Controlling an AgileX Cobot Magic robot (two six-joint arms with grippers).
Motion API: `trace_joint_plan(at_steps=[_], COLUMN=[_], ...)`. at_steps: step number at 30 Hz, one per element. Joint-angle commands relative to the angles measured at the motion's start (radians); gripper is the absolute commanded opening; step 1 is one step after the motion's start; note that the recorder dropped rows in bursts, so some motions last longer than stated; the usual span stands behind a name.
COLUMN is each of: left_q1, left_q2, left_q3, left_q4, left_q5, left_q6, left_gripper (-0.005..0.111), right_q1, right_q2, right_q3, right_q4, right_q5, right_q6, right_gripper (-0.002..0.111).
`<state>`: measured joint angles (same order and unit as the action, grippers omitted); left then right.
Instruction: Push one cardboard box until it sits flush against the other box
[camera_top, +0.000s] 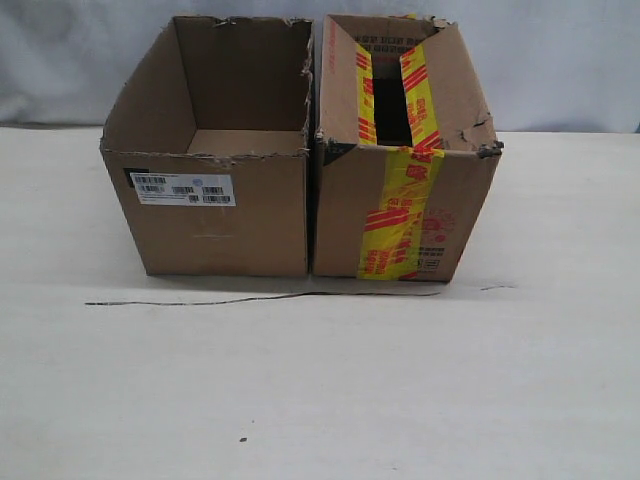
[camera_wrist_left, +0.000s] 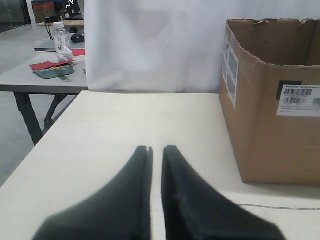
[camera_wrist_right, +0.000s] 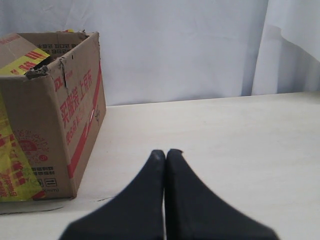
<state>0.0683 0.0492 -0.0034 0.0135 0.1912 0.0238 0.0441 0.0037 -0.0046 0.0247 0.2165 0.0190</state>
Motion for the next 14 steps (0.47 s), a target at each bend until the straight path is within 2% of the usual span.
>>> trace_joint_plan(at_steps=[1,14], left_q1=[0.002,0.002], left_q2=[-0.006,-0.006], left_q3=[0.003,0.003], left_q4=[0.002,0.002], left_q5=[-0.008,-0.002], left_q6=[-0.001,-0.001], left_gripper=[0.0,0.0], right_q1=[0.003,0.003], right_q2=[-0.004,-0.004], right_q3=[0.005,0.005], right_q4=[-0.005,-0.005], right_q5=[-0.003,-0.003], right_q6=[-0.007,-0.007], right_gripper=[0.0,0.0])
